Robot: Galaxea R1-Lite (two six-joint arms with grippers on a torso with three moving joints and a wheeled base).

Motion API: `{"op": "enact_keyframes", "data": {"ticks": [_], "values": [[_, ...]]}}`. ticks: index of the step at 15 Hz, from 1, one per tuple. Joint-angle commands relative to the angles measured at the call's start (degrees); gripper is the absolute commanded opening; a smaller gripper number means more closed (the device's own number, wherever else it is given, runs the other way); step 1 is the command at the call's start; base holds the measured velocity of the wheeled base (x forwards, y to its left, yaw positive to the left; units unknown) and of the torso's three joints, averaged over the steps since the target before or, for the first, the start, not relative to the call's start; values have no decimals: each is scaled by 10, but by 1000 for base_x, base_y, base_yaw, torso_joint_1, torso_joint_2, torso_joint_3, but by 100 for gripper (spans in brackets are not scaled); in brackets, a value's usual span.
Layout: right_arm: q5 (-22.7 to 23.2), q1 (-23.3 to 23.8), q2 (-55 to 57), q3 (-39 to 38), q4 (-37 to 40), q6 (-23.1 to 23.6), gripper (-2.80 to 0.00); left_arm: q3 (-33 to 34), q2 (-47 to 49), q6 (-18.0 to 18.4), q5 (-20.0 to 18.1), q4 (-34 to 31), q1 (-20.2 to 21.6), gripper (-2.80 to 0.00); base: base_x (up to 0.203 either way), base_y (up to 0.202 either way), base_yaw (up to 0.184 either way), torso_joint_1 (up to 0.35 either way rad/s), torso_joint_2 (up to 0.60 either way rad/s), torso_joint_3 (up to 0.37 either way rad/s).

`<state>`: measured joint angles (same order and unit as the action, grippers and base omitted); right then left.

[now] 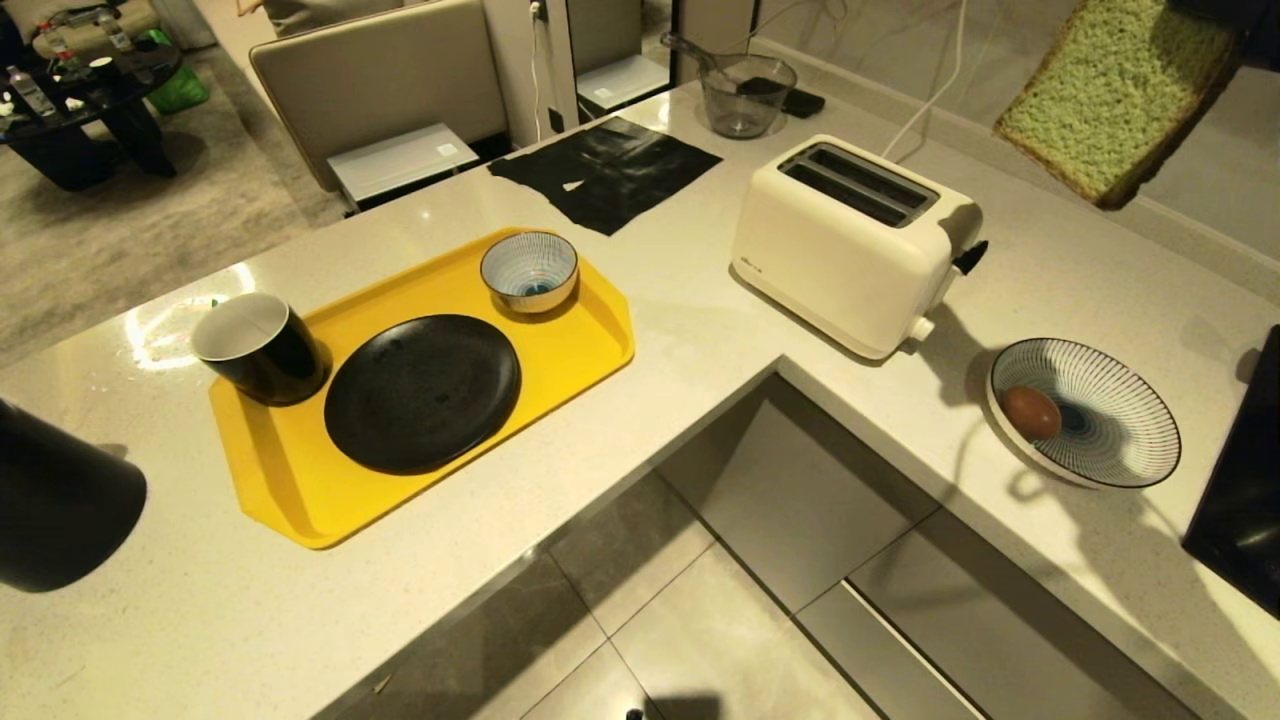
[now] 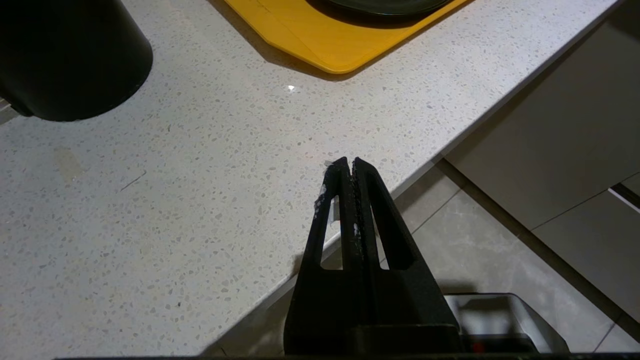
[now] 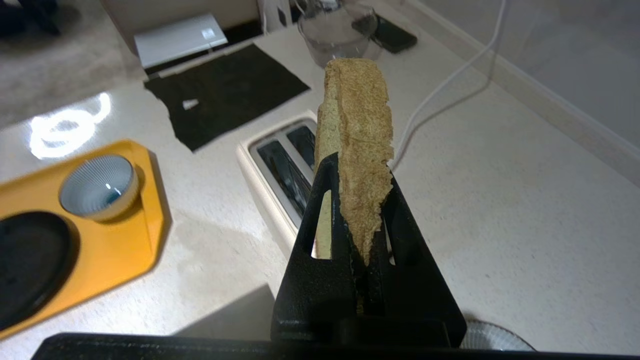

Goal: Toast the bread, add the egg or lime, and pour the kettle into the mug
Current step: Put the baked bread on a plate

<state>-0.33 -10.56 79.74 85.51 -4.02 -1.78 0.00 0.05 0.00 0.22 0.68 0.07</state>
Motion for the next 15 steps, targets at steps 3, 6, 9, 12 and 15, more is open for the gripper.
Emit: {"op": "enact_keyframes", "data": {"ticks": [3, 6, 9, 12, 15], "values": [[-2, 0, -3, 13, 23, 5, -280, 0, 0, 0, 0, 0, 0, -280, 0, 0, 0, 0, 0, 0], [-1, 0, -5, 13, 23, 5, -280, 0, 0, 0, 0, 0, 1, -280, 0, 0, 0, 0, 0, 0], [-3, 0, -6, 11, 23, 7, -280, 0, 0, 0, 0, 0, 0, -280, 0, 0, 0, 0, 0, 0], [-3, 0, -12, 5, 23, 8, -280, 0, 0, 0, 0, 0, 0, -280, 0, 0, 0, 0, 0, 0], [-2, 0, -22, -4, 23, 7, -280, 0, 0, 0, 0, 0, 1, -280, 0, 0, 0, 0, 0, 0]]}}
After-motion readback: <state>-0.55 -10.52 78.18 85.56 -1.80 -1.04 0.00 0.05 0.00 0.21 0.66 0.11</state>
